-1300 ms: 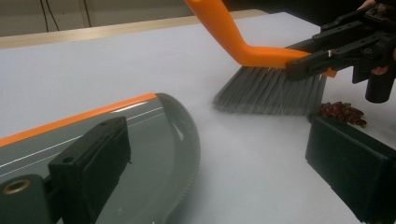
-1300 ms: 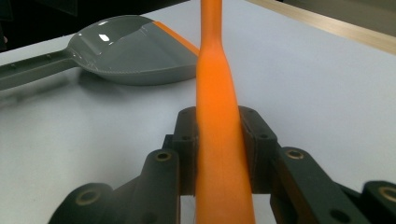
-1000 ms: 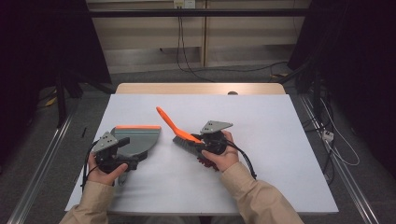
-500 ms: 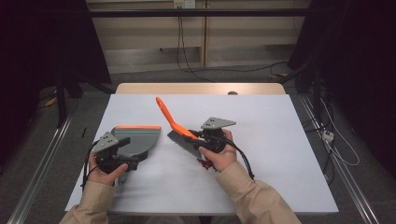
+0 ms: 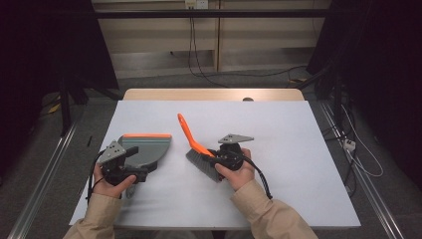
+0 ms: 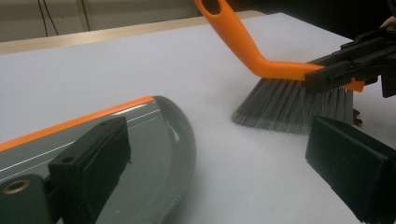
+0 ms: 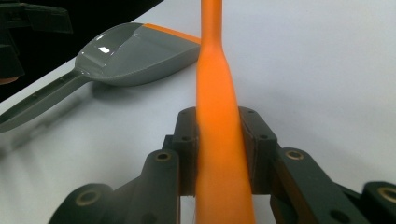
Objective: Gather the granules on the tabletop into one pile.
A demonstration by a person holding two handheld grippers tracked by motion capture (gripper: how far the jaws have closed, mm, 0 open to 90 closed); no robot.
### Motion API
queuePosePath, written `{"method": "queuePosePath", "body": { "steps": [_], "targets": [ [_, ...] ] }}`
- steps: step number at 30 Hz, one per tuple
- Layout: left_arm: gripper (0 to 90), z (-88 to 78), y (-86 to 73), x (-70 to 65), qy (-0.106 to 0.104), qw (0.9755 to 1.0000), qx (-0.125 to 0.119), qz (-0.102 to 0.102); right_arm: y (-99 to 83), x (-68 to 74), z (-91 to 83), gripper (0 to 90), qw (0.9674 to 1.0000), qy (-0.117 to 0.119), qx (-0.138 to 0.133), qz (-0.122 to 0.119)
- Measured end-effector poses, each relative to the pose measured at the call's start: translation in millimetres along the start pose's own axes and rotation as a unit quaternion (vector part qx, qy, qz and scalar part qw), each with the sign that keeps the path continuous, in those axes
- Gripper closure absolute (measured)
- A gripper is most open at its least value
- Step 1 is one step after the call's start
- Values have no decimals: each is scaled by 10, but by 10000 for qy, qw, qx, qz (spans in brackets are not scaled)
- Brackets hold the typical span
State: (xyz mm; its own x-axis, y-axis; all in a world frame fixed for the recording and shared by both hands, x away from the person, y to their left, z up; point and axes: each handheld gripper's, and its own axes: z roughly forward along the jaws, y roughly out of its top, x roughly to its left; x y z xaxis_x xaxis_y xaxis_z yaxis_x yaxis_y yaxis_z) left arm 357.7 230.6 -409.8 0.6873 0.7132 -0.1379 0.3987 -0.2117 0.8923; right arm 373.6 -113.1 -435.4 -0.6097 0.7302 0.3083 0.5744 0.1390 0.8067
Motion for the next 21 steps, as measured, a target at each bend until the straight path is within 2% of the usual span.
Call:
{"method": "queuePosePath", "body": {
  "steps": [4, 6, 10, 12, 15, 17, 21],
  "targets": [
    [64, -17, 18, -4, 23, 10000, 24, 47, -17, -39, -72, 714, 10000, -91, 4, 10],
    [64, -19, 26, -15, 8, 10000, 27, 46, -18, -61, -97, 713, 9999, -23, -20, 111],
    [61, -21, 40, -32, -29, 9998, 145, 108, 5, -61, -125, 714, 9999, 92, -55, 98],
    [61, -27, 43, -41, -23, 9997, 221, 120, 36, -50, -146, 713, 9999, 99, -118, -14],
    [62, -54, 39, -50, -52, 9994, 315, 115, 85, -57, -204, 713, 9997, 154, -184, -55],
    [62, -69, 31, -47, -58, 9989, 446, 101, 113, -66, -247, 713, 9996, 102, -186, -160],
    [65, -98, -5, -31, 34, 9984, 571, -30, 133, -107, -318, 713, 9995, 63, -209, -221]
  ]
}}
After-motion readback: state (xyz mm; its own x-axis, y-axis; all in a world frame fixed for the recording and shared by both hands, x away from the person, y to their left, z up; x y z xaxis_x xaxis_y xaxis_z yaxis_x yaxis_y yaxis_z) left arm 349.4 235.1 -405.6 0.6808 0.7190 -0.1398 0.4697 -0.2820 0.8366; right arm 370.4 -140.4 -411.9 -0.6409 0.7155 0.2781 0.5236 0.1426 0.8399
